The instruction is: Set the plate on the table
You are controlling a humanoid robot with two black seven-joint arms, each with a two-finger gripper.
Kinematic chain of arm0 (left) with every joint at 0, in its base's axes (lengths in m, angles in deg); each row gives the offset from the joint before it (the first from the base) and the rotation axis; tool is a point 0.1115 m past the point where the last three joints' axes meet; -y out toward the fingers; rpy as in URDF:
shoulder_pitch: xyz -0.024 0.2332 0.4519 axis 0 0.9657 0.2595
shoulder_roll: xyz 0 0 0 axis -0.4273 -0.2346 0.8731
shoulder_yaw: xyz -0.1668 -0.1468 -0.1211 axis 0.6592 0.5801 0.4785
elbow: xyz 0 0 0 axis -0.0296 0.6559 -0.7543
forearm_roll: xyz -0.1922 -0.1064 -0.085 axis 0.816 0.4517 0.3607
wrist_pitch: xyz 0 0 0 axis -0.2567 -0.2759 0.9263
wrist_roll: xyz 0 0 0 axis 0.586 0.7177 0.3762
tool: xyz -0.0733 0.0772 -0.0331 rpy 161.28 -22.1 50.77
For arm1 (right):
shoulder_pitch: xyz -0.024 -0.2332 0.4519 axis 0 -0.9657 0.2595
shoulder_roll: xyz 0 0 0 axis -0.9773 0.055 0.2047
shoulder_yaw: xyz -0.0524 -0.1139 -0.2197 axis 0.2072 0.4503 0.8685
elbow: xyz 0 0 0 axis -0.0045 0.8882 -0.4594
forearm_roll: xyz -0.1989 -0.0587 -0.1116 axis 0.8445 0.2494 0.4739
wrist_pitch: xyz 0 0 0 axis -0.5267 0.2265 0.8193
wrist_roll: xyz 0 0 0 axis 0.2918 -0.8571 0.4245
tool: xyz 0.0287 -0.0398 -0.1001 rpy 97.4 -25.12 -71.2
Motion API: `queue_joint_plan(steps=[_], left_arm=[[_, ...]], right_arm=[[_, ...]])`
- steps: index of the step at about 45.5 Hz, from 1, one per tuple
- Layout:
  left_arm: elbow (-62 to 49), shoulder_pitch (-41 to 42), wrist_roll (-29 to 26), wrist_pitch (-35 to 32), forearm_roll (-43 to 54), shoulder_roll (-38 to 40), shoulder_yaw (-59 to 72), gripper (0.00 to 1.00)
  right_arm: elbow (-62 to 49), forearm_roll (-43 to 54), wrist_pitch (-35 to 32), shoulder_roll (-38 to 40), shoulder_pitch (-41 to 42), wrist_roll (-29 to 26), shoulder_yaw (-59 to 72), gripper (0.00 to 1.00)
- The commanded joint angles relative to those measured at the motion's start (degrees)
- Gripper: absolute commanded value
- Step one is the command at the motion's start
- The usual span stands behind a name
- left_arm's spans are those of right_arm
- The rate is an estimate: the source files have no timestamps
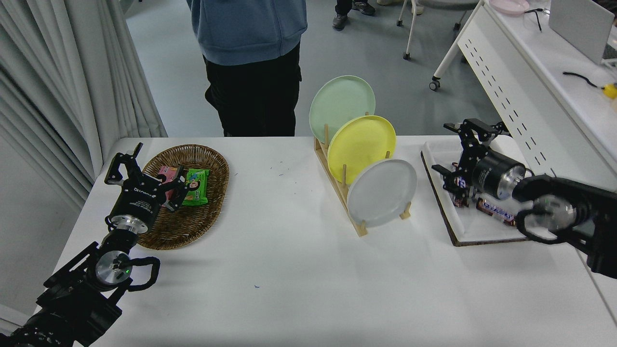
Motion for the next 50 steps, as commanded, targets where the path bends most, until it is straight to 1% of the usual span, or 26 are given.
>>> queue_joint_plan(steps=[1,3,10,15,21,25,32,36,46,50], left_arm=[[0.01,0.00,-0.02,-0.01,0.01,0.00,0.03,1.00],[0.01,0.00,-0.02,-0.01,0.01,0.00,0.03,1.00],[0.01,0.00,-0.02,-0.01,0.01,0.00,-0.06,1.00],[0.01,0.00,-0.02,-0.01,0.01,0.00,0.03,1.00],[0.01,0.00,-0.02,-0.01,0.01,0.00,0.03,1.00],[0.01,0.00,-0.02,-0.01,0.01,0.00,-0.06,1.00],[0.01,0.00,-0.02,-0.01,0.01,0.00,0.03,1.00],[0.01,0.00,0.07,-0.01,0.01,0.00,-0.06,1.00],[-0.08,0.00,-0.02,-0.01,0.01,0.00,-0.06,1.00],[0.01,0.00,0.07,-0.01,0.01,0.00,0.03,1.00]], right_arm=[[3.03,-4.53,-0.39,1.93,3.57,-6.25,5.48,0.99],[3.03,-5.94,-0.39,1.85,3.66,-8.71,5.30,1.00],[2.76,-6.30,0.13,0.36,4.36,-16.45,4.33,1.00],[2.32,-6.39,0.93,-1.05,6.30,-19.71,3.90,1.00],[2.32,-6.04,2.24,-1.32,6.65,-19.88,0.91,1.00],[2.15,-6.12,3.21,-4.56,7.09,-19.97,0.90,0.99],[-0.31,-6.30,4.18,-5.53,7.62,-19.97,1.26,0.99],[-0.58,-6.03,4.97,-7.47,7.62,-19.97,1.34,0.99],[-0.93,-5.95,4.80,-8.52,8.41,-19.88,1.70,0.99],[-1.80,-5.86,4.97,-10.10,8.94,-19.88,1.96,0.99]])
